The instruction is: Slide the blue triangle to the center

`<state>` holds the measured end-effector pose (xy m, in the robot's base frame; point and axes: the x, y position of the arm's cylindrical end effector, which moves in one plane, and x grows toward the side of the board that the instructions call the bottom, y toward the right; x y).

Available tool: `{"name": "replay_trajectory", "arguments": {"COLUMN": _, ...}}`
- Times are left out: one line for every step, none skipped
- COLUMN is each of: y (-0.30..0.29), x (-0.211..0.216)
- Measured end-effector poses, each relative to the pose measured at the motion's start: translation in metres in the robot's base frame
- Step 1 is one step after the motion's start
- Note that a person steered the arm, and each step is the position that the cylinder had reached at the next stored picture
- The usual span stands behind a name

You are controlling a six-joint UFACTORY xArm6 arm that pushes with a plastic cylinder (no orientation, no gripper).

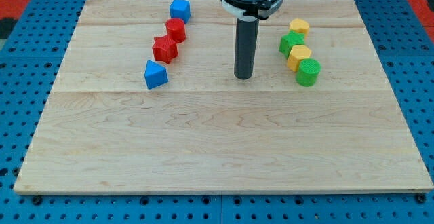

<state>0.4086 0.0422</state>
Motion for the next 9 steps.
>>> {"name": "replay_trajectory", "arguments": {"y": 0.000, "x": 0.000}}
{"name": "replay_trajectory", "arguments": {"y": 0.000, "x": 0.001}}
{"name": "replay_trajectory", "arguments": {"y": 0.015, "x": 0.015}}
{"name": "replay_trajectory", "arguments": {"y": 0.034, "x": 0.033}}
{"name": "replay_trajectory", "arguments": {"y": 0.046, "x": 0.033}}
{"name": "replay_trajectory", "arguments": {"y": 0.055, "x": 0.033}}
{"name": "replay_trajectory", "arguments": {"y": 0.055, "x": 0.033}}
{"name": "replay_trajectory", "arguments": {"y": 0.057, "x": 0.033}}
{"name": "replay_trajectory", "arguments": {"y": 0.061, "x": 0.033}}
